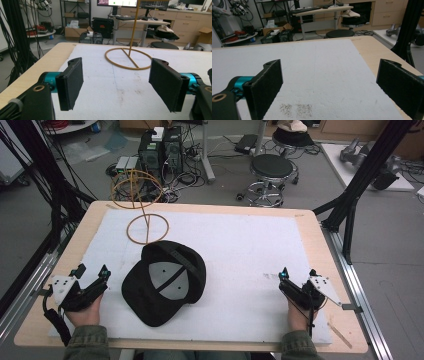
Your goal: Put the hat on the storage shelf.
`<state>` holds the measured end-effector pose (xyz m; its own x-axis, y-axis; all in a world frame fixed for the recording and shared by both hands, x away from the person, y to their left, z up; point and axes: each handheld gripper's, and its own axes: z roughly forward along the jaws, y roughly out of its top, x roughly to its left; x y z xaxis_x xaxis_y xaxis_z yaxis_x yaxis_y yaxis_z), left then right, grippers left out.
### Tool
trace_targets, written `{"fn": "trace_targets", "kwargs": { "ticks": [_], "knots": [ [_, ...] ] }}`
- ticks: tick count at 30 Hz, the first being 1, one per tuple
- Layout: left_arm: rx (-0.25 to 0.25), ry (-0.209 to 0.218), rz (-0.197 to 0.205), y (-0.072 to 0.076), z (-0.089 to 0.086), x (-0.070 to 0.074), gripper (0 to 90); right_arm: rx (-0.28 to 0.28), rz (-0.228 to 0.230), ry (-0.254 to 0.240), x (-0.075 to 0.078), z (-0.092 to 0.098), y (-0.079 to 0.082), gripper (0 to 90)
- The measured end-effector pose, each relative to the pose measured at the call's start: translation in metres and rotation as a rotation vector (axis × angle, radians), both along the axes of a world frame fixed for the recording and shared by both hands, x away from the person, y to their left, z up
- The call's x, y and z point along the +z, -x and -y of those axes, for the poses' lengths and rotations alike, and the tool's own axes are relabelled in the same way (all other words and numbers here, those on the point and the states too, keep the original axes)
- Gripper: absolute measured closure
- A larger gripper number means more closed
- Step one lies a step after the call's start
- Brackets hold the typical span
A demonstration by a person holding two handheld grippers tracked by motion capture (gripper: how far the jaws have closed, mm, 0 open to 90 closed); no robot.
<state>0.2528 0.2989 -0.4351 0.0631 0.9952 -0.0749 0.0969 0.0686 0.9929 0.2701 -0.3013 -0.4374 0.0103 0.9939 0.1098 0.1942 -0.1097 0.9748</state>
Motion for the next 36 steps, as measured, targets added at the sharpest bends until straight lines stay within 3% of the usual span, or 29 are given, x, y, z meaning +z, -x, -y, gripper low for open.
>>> {"fn": "trace_targets", "kwargs": {
  "ticks": [16,36],
  "knots": [
    [-0.022,0.011,-0.002,-0.001,0.001,0.0,27.5,0.002,-0.002,-0.004,0.0,0.0,0.0,5.7],
    [-0.09,0.016,0.024,-0.003,0.012,0.01,26.5,0.006,-0.002,-0.009,-0.001,0.0,-0.001,5.7]
  ]
}}
